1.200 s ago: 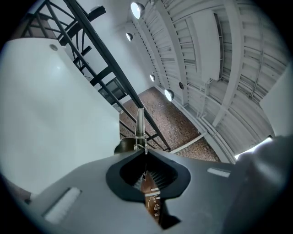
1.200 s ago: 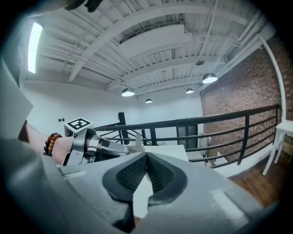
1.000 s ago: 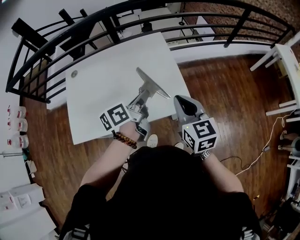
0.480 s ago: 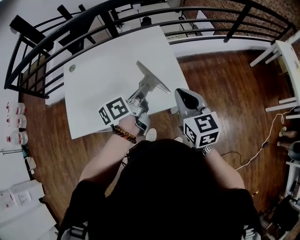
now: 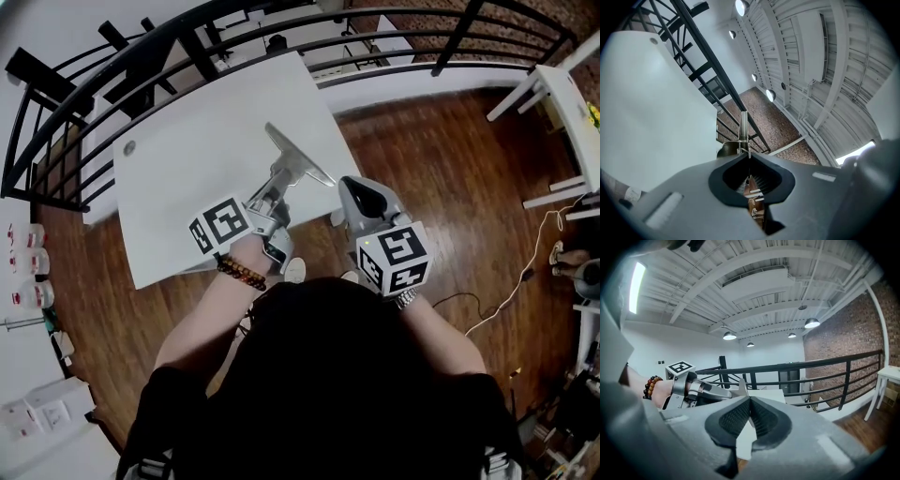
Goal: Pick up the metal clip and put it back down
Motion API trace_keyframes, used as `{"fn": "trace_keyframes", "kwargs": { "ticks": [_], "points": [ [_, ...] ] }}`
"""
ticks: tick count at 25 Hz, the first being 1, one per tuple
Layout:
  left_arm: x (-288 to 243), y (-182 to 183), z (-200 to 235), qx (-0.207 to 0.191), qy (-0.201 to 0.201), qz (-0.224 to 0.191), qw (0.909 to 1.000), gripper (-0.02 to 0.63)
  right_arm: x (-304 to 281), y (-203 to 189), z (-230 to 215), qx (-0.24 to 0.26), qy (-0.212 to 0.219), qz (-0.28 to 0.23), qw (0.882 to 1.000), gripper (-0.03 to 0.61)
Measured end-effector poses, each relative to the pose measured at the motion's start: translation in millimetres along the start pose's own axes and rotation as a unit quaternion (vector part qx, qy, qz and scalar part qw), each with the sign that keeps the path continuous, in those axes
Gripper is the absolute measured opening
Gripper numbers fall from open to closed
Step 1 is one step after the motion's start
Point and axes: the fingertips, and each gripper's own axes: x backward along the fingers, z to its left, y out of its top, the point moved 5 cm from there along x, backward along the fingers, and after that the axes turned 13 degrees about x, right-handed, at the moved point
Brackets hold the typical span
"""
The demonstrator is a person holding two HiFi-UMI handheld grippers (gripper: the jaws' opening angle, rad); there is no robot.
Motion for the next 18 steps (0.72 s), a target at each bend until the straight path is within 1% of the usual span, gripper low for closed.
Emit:
{"fn": "trace_keyframes", "kwargs": {
  "ticks": [3, 5, 7, 11, 18],
  "points": [
    [0, 0, -1, -0.003, -0.002, 0.011, 0.9999, 0.020, 1, 0, 6, -0.004, -0.006, 0.001, 1.000, -0.008],
    [-10, -7, -6, -0.005, -0.008, 0.025, 0.9996, 0.020, 8, 0, 1, -0.007, -0.019, 0.000, 1.000, -0.008],
    [-32, -30, -13, -0.009, -0.014, 0.043, 0.9989, 0.020, 29, -9, -19, -0.013, -0.037, -0.003, 0.999, -0.008],
    [-85, -91, -28, -0.013, -0.020, 0.073, 0.9971, 0.020, 82, -38, -71, -0.024, -0.069, -0.003, 0.997, -0.008],
    [-139, -158, -47, -0.019, -0.037, 0.136, 0.9898, 0.020, 144, -69, -115, -0.044, -0.136, 0.002, 0.990, -0.008]
  ]
}}
